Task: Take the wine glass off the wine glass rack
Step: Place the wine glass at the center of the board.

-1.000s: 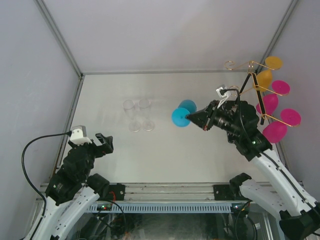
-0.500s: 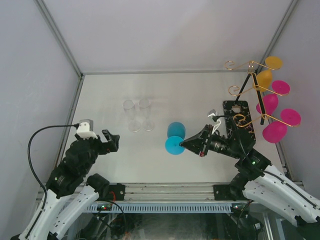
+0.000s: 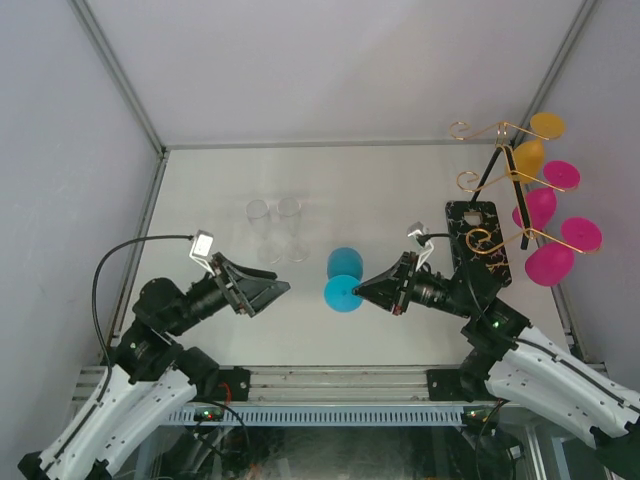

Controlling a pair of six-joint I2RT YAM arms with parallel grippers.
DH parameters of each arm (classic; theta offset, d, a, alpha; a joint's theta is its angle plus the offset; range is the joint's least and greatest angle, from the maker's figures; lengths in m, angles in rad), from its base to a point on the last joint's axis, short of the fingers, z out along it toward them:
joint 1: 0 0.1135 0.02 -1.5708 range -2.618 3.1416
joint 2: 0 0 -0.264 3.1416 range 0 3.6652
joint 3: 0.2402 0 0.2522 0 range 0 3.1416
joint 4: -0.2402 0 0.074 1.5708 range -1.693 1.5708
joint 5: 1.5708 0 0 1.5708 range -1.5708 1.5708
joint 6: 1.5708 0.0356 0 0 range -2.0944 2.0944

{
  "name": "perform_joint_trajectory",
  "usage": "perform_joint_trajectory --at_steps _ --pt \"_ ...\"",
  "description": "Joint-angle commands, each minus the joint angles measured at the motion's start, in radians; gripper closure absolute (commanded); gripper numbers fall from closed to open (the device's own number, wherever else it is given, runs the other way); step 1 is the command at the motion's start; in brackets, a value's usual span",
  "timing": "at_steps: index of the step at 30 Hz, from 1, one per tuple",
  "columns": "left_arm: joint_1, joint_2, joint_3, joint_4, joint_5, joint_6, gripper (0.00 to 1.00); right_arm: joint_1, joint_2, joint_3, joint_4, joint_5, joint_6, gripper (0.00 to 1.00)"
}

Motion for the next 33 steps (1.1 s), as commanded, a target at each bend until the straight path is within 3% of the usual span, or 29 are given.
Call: perform_joint_trajectory --at_steps 1,7,21,26,33 --pt "-0.143 0.023 0.006 0.165 -0.016 -0.054 0.09 0.022 0.021 0.006 0.117 -0.016 0.020 1.00" --pt "-0.293 0.116 0.033 0.155 -0.190 -0.001 0.15 0.048 0.045 0.007 0.150 -0.017 0.031 1.00" --pt "-0.367 0.241 0.032 0.263 -0.177 0.002 0.43 0.064 0.045 0.006 0.170 -0.023 0.040 1.00" --pt "-0.387 0.289 0.032 0.323 -0.148 -0.002 0.58 0.068 0.050 0.006 0.170 -0.023 0.044 1.00" --pt "-0.391 0.281 0.023 0.323 -0.147 0.011 0.99 0.072 0.053 0.006 0.163 -0.015 0.042 1.00"
